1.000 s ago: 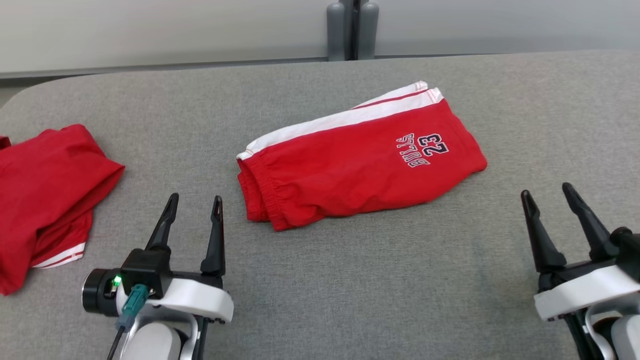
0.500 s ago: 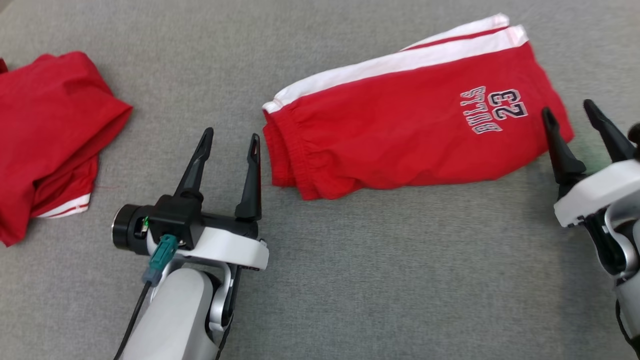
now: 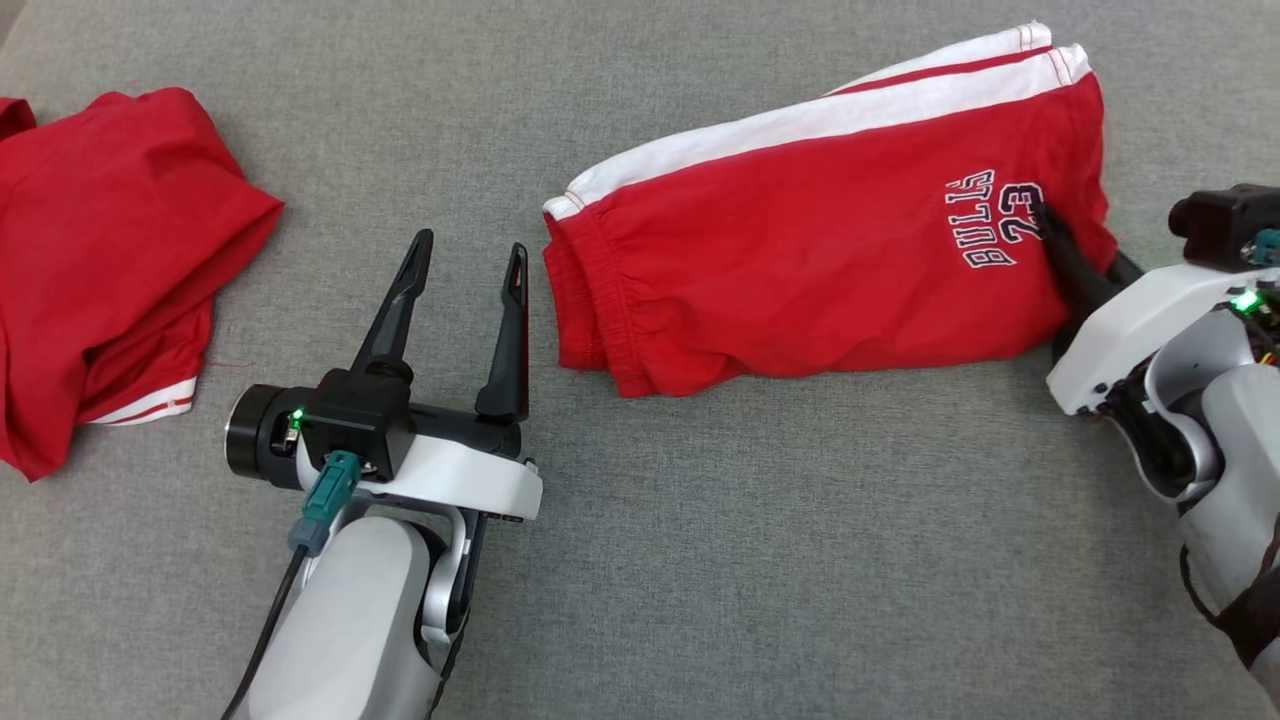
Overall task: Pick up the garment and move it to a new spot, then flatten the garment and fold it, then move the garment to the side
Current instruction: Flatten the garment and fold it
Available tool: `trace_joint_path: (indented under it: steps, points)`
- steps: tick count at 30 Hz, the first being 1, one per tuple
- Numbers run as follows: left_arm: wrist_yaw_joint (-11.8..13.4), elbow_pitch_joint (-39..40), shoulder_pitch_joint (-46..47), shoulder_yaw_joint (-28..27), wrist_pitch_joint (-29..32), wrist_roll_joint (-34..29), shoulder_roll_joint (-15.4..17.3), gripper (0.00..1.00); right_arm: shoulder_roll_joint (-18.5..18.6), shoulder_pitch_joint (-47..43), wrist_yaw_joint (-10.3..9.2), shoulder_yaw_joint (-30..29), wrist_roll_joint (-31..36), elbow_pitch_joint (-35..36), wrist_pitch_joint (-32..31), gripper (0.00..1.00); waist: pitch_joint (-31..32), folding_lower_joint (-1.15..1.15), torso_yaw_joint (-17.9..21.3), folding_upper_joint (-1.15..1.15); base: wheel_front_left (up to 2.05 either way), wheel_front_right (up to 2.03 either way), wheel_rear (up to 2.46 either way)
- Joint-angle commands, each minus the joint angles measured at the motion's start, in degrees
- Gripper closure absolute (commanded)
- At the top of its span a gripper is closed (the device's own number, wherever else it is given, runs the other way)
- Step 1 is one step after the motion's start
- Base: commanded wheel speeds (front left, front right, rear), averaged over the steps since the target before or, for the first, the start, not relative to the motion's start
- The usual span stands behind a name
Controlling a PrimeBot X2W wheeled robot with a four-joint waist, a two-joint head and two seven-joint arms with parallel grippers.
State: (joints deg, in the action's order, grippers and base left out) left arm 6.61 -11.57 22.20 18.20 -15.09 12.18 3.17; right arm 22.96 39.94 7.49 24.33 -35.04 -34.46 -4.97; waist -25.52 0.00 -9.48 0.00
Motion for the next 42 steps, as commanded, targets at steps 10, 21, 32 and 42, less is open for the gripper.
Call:
trace_joint_path:
  steps: [10, 21, 32, 42]
  points:
    - [-0.62, -0.03, -3.44, -2.00, -0.08, -1.10, 1.15, 0.00, 0.72, -7.01, 0.00, 5.40, -5.10, 1.98, 8.29, 1.00, 5.11, 0.00, 3.37, 0.00, 0.00, 0.00, 0.00]
    - [-0.73, -0.41, -7.46, -2.31, -0.08, -0.41, 2.79, 0.00, -0.69, -20.36, -0.01, 0.48, -7.08, 3.95, 11.88, 1.00, 10.39, 0.00, 5.71, 0.00, 0.00, 0.00, 0.00]
    - [-0.50, 0.61, -8.10, -1.71, 0.66, 0.11, 3.01, 0.00, -1.14, -20.73, 0.00, -2.89, -5.58, 4.07, 11.42, 1.00, 10.26, 0.00, 6.21, 0.00, 0.00, 0.00, 0.00]
    - [-0.09, 0.55, -6.94, -1.29, 0.47, 0.71, 2.76, 0.00, -2.70, -13.98, 0.00, 0.11, 1.33, 14.33, 7.43, 1.00, 10.18, 0.00, 5.20, 0.00, 0.00, 0.00, 0.00]
